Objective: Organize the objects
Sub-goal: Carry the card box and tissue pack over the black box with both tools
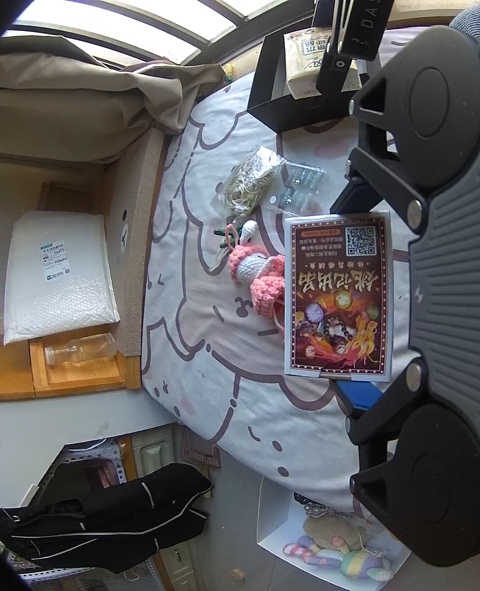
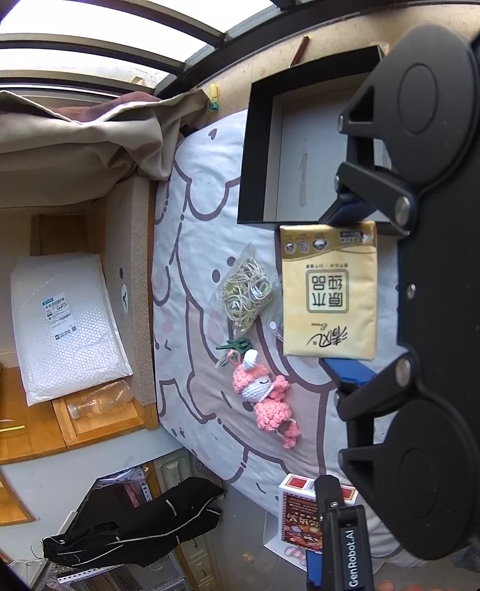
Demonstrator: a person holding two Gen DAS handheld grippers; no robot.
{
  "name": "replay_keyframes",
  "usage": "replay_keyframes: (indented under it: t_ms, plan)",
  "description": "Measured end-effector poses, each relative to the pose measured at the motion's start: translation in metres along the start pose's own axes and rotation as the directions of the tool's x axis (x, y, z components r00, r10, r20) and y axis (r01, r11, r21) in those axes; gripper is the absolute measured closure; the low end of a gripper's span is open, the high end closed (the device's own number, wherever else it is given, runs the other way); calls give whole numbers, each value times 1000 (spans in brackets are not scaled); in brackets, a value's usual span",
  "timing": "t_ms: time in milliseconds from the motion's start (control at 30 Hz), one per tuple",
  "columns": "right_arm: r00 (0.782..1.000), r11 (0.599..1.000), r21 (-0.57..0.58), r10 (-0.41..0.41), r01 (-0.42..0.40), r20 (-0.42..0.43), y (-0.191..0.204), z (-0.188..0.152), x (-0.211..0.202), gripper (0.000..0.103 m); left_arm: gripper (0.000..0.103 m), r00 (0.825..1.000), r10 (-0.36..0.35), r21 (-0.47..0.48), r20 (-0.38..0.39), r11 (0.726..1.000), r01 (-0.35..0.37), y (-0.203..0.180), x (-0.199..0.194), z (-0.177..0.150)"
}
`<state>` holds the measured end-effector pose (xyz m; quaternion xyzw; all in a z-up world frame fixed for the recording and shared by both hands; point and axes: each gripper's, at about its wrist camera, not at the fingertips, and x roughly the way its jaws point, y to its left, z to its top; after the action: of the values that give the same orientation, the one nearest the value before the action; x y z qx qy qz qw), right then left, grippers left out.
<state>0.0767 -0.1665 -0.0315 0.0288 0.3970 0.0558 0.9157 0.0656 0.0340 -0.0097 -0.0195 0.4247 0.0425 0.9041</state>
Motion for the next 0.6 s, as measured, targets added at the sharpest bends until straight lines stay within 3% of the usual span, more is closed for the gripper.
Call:
replay_keyframes:
  t_ms: [600]
  plan:
    - [999, 999, -11, -36, 37, 15, -26, 1, -11, 30, 15, 1000, -6, 13, 4, 1000, 6, -17, -3, 1]
